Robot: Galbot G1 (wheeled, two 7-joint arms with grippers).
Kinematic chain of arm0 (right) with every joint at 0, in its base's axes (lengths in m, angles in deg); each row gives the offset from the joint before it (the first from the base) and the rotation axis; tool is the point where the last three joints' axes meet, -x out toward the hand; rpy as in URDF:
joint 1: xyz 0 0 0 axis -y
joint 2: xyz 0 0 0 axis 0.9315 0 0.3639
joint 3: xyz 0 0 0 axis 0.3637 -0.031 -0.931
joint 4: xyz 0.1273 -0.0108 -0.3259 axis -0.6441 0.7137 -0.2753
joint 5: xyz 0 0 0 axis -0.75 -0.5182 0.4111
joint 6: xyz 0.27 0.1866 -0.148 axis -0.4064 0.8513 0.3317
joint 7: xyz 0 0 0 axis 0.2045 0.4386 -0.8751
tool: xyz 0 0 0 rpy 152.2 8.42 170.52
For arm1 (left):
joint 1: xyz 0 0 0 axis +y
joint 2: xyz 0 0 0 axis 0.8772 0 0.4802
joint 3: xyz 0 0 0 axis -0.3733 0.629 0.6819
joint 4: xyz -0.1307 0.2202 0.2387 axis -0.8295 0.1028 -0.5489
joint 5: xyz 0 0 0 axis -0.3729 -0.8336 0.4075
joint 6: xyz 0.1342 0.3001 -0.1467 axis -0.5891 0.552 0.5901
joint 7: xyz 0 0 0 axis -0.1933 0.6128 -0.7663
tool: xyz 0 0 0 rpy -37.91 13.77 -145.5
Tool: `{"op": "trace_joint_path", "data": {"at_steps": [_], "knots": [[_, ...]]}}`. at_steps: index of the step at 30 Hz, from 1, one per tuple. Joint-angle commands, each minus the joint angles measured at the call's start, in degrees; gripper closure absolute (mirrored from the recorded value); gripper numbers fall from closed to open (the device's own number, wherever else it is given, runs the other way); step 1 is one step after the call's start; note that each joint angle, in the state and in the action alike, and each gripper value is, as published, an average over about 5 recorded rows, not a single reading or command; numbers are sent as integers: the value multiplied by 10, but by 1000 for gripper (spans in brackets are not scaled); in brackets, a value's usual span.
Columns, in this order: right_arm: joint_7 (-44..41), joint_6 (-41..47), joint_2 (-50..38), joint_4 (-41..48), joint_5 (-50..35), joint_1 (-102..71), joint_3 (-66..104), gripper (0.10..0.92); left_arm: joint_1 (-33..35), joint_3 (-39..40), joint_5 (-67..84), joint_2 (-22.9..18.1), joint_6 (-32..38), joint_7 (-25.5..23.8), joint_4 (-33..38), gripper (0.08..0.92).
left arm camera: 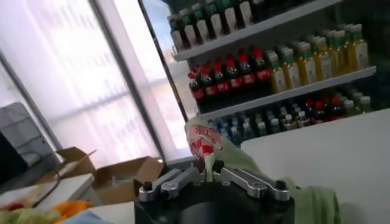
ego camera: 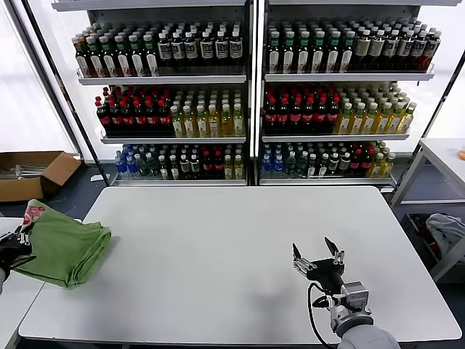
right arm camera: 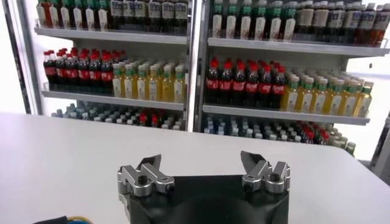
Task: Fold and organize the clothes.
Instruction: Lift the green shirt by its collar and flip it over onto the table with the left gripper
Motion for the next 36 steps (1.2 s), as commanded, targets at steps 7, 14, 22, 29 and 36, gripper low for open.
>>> {"op": "trace_joint_path", "data": {"at_steps": [7, 14, 22, 29, 36], "knots": [[1, -3, 12, 3, 17, -21, 1, 203, -13, 229, 5, -124, -83, 87, 337, 890], [0, -2, 24, -17, 37, -42, 1, 203, 2, 401, -125, -201, -80, 66, 331, 890], [-1, 0, 21, -19, 34, -45, 5, 203, -26, 444, -180, -247, -74, 54, 214, 890], [0, -1, 28, -14, 42, -47, -2, 203, -39, 443, -131, -246, -85, 64, 220, 890], [2, -1, 33, -10, 50, -49, -10, 203, -92, 442, -76, -268, -66, 104, 176, 775]]}}
